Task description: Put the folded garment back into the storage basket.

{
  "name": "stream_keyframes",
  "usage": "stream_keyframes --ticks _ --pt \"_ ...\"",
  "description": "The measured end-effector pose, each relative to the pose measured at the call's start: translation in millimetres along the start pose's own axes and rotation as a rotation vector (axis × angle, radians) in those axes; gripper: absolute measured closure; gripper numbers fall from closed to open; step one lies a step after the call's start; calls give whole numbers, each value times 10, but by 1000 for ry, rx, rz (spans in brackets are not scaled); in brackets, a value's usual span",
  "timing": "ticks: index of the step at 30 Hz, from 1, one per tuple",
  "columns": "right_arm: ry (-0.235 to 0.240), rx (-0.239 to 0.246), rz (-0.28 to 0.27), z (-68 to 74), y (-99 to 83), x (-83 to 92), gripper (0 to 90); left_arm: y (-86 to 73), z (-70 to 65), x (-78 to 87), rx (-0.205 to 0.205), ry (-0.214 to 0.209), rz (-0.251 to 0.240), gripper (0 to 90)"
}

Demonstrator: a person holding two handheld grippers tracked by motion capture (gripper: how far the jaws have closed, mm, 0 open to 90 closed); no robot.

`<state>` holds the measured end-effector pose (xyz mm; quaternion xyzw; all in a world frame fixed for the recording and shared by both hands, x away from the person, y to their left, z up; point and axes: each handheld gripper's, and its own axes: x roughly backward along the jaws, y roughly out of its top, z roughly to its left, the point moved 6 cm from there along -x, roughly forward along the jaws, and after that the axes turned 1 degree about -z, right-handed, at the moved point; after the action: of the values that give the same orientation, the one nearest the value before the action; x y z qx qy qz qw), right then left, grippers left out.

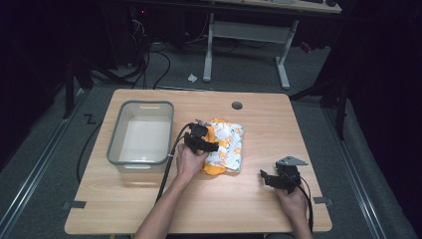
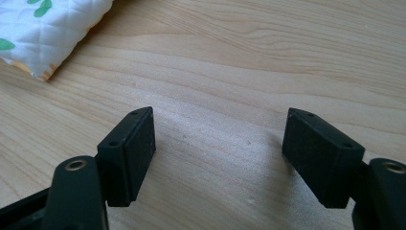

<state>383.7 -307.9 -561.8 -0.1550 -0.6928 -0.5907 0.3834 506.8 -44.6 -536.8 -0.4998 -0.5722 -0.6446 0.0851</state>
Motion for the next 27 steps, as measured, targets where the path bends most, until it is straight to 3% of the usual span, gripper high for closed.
stream_keyframes --ticks 9,13,15,18,21,24,25,26,27 --pt "-1 0 0 -1 0 0 273 -54 4 -245 -3 15 65 184" --pt "-1 1 0 -1 0 0 273 -67 -2 -286 -1 20 71 171" --pt "0 0 0 0 0 0 273 -68 -21 -296 -35 44 78 186" --pt "0 2 -1 -1 0 -1 273 -69 -46 -290 -68 41 72 236" --pt "-1 2 -1 -2 0 -1 273 -66 -95 -275 -94 25 66 375" --pt "-1 3 -1 -2 0 -1 273 -62 -115 -269 -98 12 64 484" --pt "-1 2 -1 -2 1 -1 273 -60 -126 -264 -101 0 65 484" --pt "-1 2 -1 -1 0 -1 273 -60 -142 -262 -100 -14 63 600" --pt "-1 2 -1 -1 0 -1 273 -60 -152 -261 -101 -23 62 600"
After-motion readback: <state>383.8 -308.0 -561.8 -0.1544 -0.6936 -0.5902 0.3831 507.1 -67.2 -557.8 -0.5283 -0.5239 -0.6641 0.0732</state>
